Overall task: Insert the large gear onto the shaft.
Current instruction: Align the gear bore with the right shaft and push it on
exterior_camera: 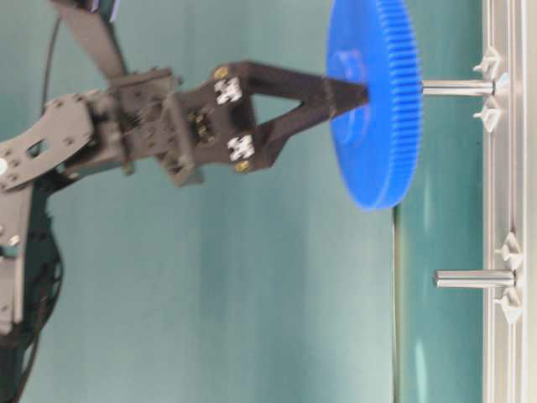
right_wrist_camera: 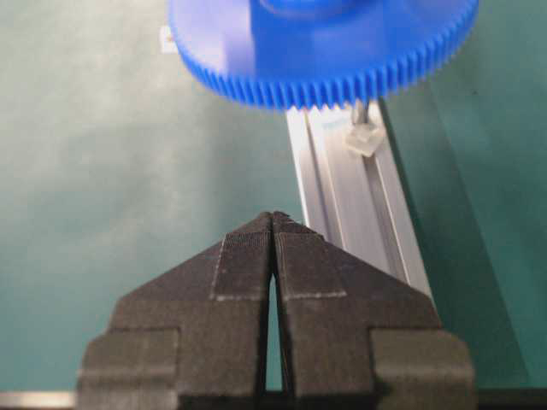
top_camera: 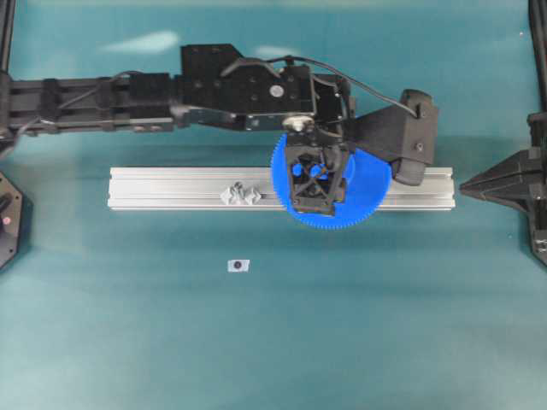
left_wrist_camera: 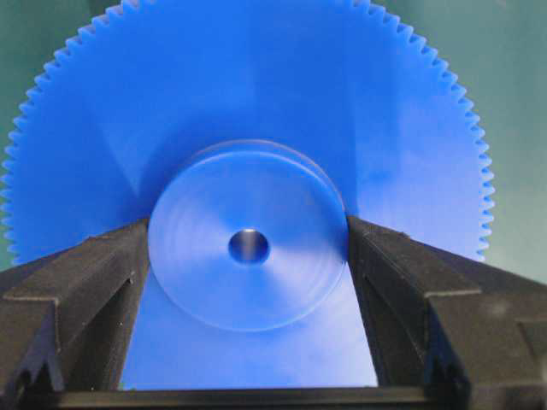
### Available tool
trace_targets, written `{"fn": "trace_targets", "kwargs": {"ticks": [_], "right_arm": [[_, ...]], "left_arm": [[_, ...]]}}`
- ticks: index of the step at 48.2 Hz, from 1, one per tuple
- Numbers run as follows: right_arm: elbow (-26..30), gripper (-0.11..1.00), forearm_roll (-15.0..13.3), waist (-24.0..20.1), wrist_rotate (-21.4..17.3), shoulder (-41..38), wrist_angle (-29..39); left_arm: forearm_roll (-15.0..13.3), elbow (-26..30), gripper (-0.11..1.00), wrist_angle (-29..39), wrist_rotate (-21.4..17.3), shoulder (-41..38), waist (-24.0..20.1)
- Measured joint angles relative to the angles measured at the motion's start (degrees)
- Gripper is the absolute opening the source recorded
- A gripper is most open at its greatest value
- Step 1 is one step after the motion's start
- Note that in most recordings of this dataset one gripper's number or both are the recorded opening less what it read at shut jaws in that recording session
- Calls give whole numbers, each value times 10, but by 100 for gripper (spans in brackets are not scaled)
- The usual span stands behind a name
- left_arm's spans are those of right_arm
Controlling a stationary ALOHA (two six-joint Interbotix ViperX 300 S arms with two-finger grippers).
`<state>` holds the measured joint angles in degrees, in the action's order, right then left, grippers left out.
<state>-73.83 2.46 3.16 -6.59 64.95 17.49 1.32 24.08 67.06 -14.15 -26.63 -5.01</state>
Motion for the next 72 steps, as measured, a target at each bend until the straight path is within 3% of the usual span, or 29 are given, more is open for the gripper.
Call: {"fn": "trace_targets", "kwargs": {"ticks": [24, 72], "right_arm": [[-2, 3, 0, 0, 0, 0, -1], [-5, 3, 0, 0, 0, 1, 0]], "left_arm": [[0, 32, 77, -5, 1, -49, -7], [-3, 33, 77, 18, 0, -56, -29]]}}
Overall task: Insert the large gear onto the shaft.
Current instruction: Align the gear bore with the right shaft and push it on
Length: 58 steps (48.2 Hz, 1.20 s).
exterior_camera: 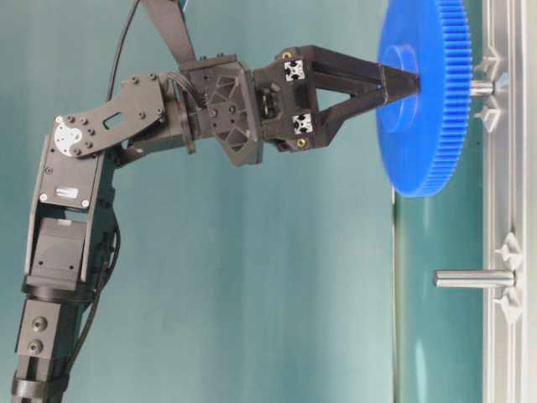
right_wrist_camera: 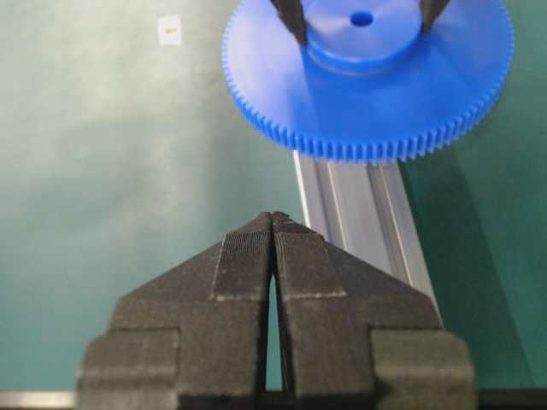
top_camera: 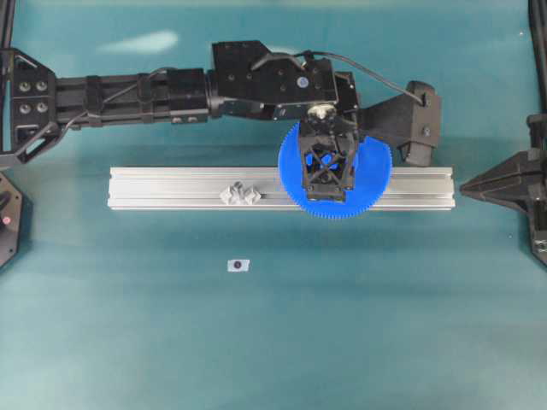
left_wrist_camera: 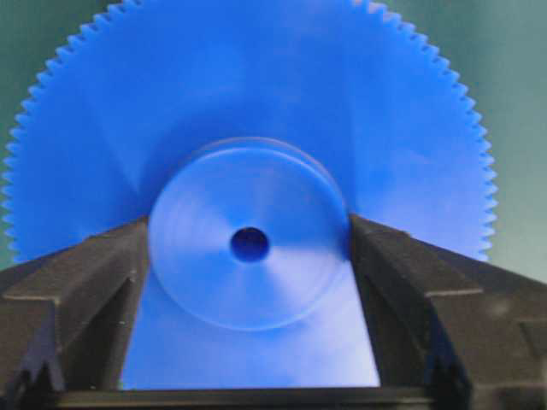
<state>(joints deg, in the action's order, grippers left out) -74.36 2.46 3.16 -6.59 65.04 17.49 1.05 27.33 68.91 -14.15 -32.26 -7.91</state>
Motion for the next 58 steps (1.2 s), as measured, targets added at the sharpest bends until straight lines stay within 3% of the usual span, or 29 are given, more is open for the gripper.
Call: {"fn": "trace_targets", "kwargs": {"ticks": [58], "right_arm": [[-4, 3, 0, 0, 0, 4, 0]], "left_arm": [[2, 0, 77, -24, 4, 0, 11]]}}
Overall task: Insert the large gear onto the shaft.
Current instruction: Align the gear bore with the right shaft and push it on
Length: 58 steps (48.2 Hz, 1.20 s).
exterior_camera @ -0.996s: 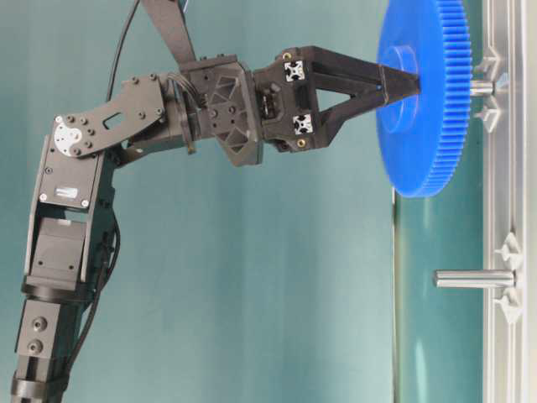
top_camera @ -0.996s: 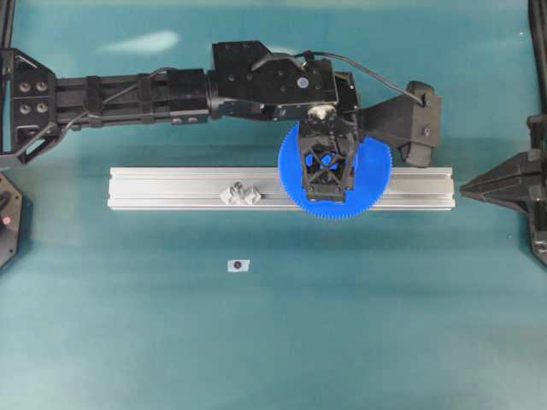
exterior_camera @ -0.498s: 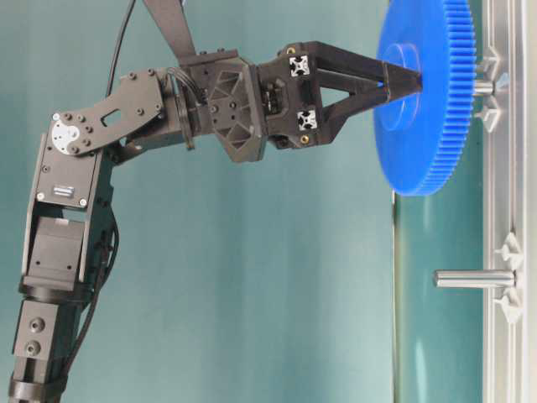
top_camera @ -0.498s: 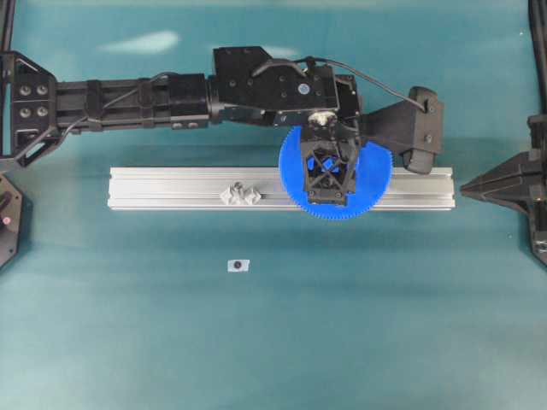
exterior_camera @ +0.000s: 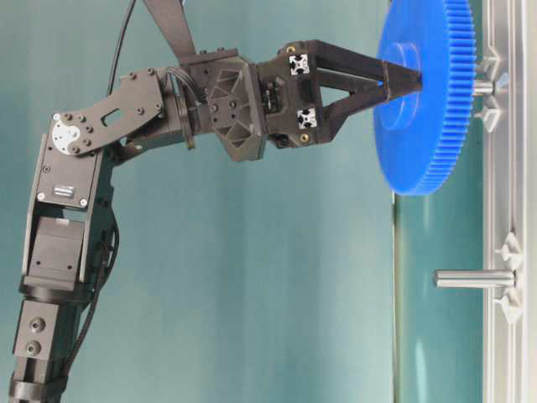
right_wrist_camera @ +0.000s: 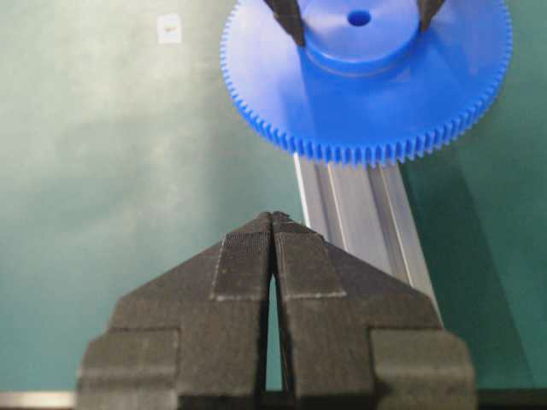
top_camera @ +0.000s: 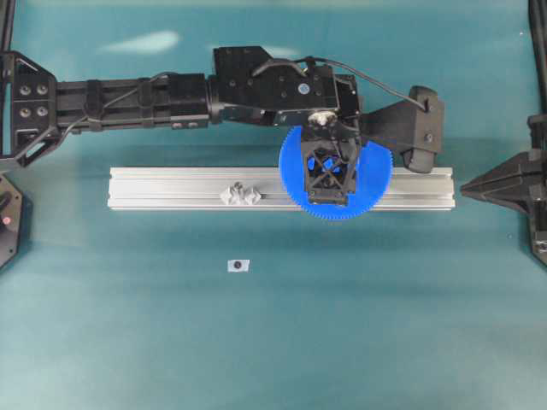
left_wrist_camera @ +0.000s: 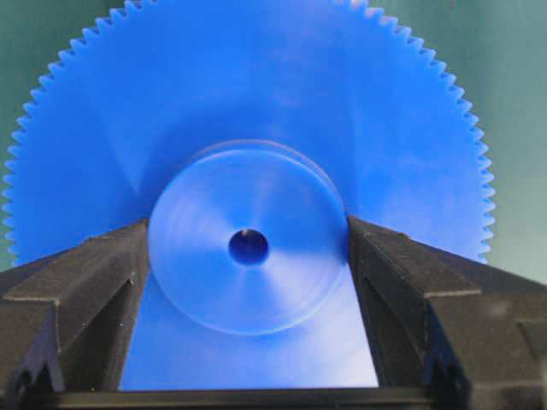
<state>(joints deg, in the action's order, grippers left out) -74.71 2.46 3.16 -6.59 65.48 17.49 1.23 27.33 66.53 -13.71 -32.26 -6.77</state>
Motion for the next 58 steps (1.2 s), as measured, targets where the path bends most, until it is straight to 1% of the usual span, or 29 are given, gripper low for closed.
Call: {"fn": "trace_targets", "kwargs": {"ticks": [13, 36, 47, 49, 51, 52, 58], "right_arm": [[0, 3, 0, 0, 0, 1, 0], [0, 3, 0, 0, 0, 0, 0], [0, 3, -1, 0, 0, 1, 0], [0, 3, 0, 0, 0, 0, -1], [0, 3, 0, 0, 0, 1, 0], [0, 3, 0, 0, 0, 1, 0], [0, 3, 0, 0, 0, 0, 4]], "left_arm": [[-1, 0, 77, -12, 2, 0, 0], [-1, -1, 77, -13, 5, -1, -1], [-1, -2, 77, -13, 30, 0, -4], [-1, -2, 81, -13, 33, 0, -5], [-1, -3, 88, -14, 31, 0, -5], [-1, -3, 89, -15, 30, 0, -4], [-1, -3, 86, -21, 30, 0, -6]]}}
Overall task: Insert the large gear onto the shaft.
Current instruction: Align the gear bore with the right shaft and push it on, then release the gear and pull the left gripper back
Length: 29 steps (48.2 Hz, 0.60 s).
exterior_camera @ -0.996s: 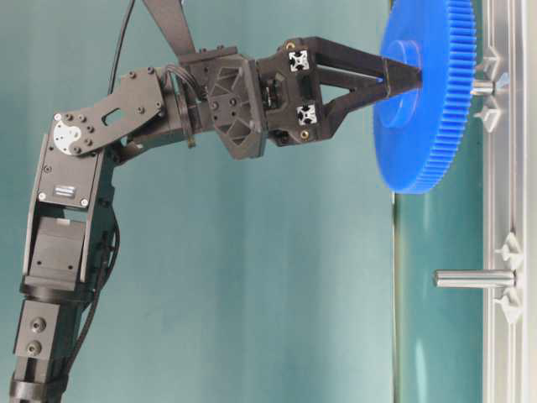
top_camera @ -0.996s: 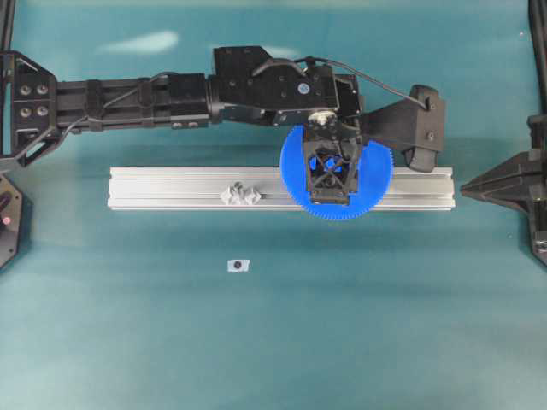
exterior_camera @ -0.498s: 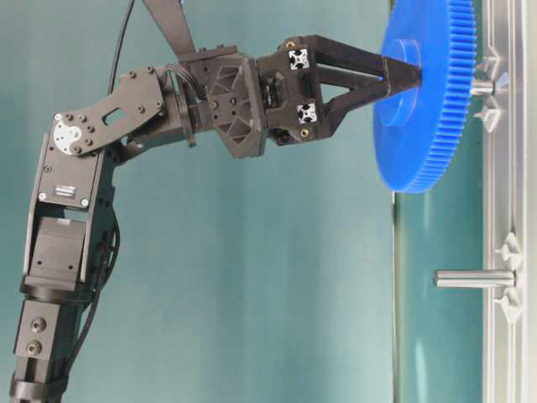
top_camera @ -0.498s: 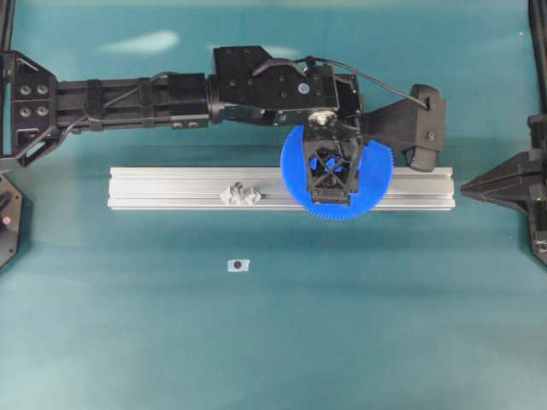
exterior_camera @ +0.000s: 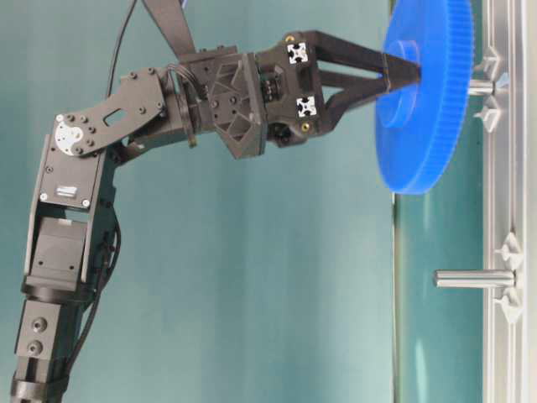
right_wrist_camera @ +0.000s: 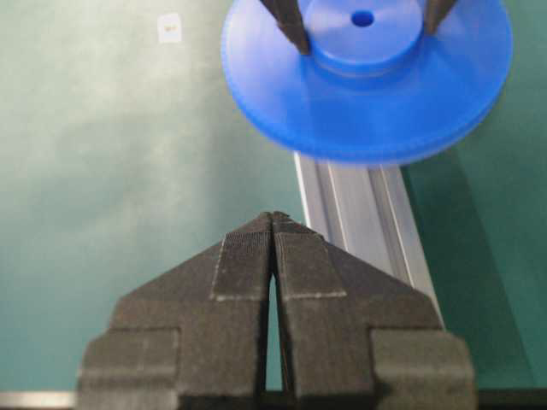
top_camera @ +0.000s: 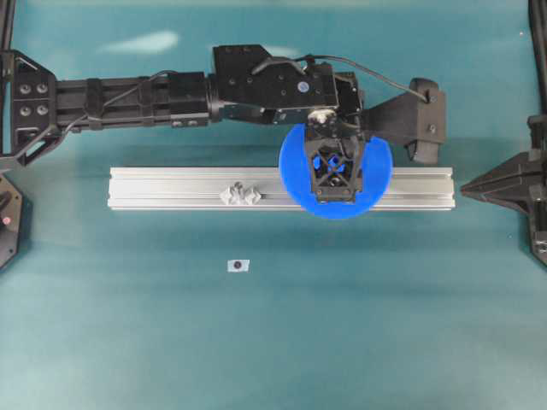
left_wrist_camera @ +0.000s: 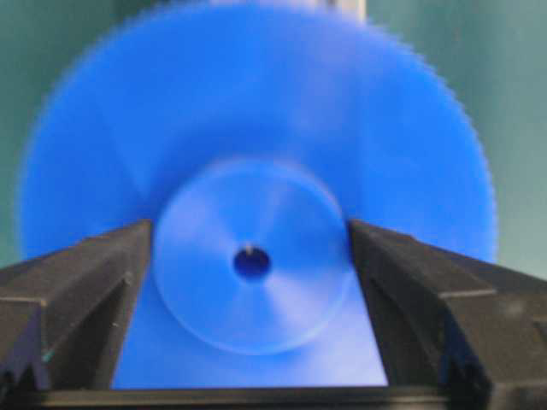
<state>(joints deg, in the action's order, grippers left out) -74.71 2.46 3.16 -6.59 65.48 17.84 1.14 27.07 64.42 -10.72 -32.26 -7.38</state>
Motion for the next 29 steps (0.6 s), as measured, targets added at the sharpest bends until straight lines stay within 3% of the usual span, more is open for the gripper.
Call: {"fn": "trace_targets", "kwargs": {"ticks": [29], "right_arm": [[0, 3, 0, 0, -28, 11, 17]], "left_arm": [[1, -11, 85, -1, 3, 0, -4]]}}
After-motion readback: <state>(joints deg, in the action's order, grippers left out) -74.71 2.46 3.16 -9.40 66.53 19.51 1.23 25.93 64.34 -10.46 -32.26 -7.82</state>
